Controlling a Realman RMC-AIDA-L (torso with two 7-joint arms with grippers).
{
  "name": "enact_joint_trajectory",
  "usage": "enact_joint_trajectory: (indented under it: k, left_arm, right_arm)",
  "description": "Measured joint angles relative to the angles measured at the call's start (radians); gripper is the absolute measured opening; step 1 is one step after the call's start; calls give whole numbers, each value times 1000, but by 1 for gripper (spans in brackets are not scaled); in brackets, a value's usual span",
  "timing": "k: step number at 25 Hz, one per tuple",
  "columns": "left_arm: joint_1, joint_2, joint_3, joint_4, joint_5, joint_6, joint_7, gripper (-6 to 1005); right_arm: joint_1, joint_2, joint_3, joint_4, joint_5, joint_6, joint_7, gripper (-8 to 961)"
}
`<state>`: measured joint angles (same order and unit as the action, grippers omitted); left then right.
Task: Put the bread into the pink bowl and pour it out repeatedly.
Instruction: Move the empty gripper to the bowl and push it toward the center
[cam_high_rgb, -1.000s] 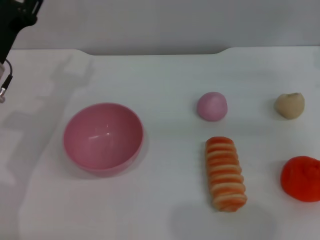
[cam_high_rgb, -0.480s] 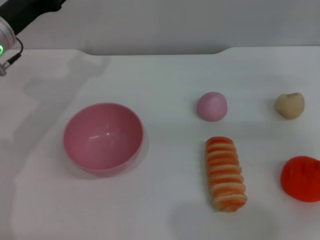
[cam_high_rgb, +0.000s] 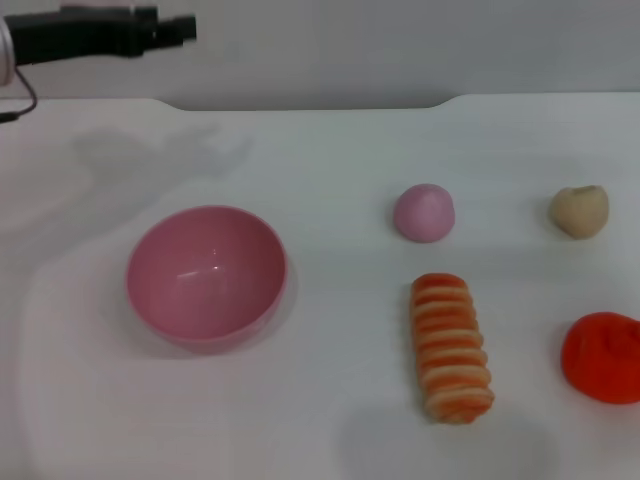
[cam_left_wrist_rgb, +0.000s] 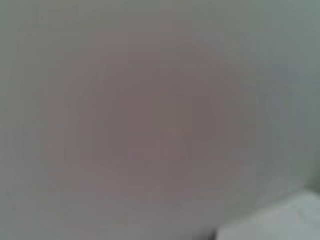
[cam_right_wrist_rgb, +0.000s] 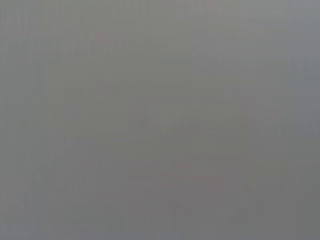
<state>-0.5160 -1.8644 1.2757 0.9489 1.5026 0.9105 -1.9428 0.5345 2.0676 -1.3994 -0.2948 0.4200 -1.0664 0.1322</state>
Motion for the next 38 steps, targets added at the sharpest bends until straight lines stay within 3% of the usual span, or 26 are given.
enact_joint_trajectory:
  k: [1,4,10,14,15,29,38]
  left_arm:
    - [-33,-8,-120,40,246,171,-156,620]
    - [-48,-22,-210,73,365,311,-227,620]
    - [-44,-28,-227,132,505,388,-336,621]
    - [-41,-51,-227,136,593,391,-362,622]
    - [-38,-66,-227,129,636,380,-358,622]
    - [14,-102,-227,107,680,376,-322,624]
    - [42,-111,-217,99,682,349,-309,612]
  right_arm:
    - [-2,0,0,0,0,0,0,635]
    - [-7,-1,1,-2,-1,0,-2,635]
    - [-13,-1,0,0,-2,-11,-3,635]
    - [-16,-1,-7,-1,-3,-12,-3,634]
    - [-17,-1,-7,-2,-3,-12,-3,634]
    - [-21,-1,-13,-8,-9,-14,-1,635]
    - [-18,0,-13,-9,-13,-14,1,634]
